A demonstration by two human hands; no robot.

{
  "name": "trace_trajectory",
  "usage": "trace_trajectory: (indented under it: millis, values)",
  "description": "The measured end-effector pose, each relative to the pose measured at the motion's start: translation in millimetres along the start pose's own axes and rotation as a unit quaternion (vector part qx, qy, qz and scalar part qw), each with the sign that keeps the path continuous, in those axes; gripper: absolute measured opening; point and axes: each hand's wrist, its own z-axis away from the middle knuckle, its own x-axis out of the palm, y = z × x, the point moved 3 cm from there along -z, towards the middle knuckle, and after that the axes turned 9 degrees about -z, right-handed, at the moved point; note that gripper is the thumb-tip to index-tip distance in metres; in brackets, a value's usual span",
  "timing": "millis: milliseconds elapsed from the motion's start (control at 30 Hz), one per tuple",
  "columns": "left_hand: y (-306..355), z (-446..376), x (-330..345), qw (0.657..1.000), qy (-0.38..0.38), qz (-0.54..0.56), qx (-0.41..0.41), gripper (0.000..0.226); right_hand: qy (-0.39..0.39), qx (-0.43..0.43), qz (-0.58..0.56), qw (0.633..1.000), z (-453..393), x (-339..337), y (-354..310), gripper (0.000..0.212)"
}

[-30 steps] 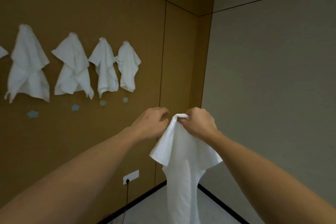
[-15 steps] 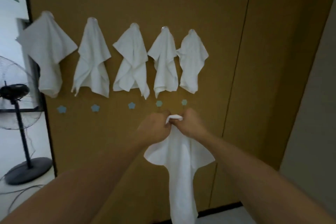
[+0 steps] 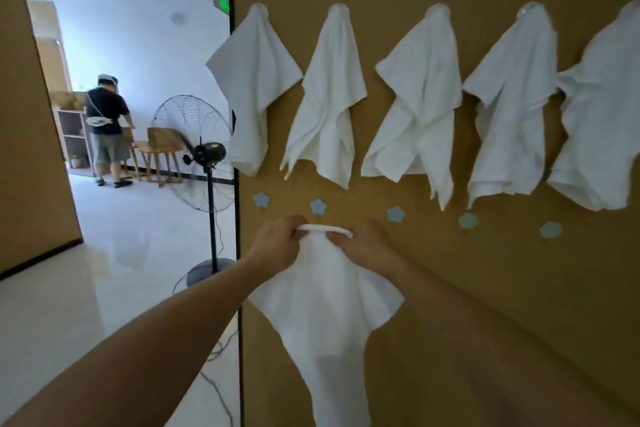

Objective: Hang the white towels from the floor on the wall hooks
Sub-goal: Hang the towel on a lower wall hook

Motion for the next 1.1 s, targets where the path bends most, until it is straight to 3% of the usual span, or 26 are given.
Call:
trace_trajectory:
  millis: [200,300,433,533,667,767,867,967,1033,1100]
  values:
    - [-130.4,-55.5,-4.3,0.998,-0.007,0.002,-0.055,0.018,0.028,0.015,-0.069,0.997,-97.2,97.5,5.6,0.030]
    - [-182.4,-86.2,-11.5,0.999,-0.010,-0.004,-0.053,0.005,0.092,-0.029,-0.078,0.992,-137.9,133.3,4.7,0.020]
    - [-223.5,-124.3,-8.7,1.000,0.011,0.008,-0.017,0.017,0.134,-0.182,0.030,0.974,-174.6,167.9,3.7,0.008]
    - [-245.4,-146.6,7.5,1.000,-0.001,-0.007,-0.011,0.025,0.133,-0.266,0.109,0.949,-198.9,180.8,9.3,0.016]
    - [-262.7,-169.5,34.1,0.999,-0.015,-0.047,0.022,0.028,0.144,-0.245,0.251,0.925,-233.1,190.2,35.8,0.025]
    - [-268.0,-178.0,59.6,0.995,-0.017,-0.086,0.045,0.032,0.149,-0.220,0.281,0.922,-249.4,201.7,59.9,0.028]
    - [-280.2,-171.3,93.5,0.995,-0.028,-0.091,0.018,0.035,0.173,-0.231,0.220,0.932,-247.5,222.2,85.7,0.020]
    - [-286.8,-162.7,120.0,0.998,-0.003,-0.043,-0.041,0.030,0.172,-0.173,0.013,0.970,-239.4,250.2,106.7,0.035]
    - [-285.7,-159.0,129.6,0.997,0.013,0.012,-0.075,0.030,0.189,-0.132,-0.097,0.968,-237.7,268.7,113.1,0.033]
    - [-284.2,-156.5,135.3,0.993,0.031,0.061,-0.092,0.029,0.214,-0.107,-0.138,0.961,-237.4,283.9,115.4,0.032]
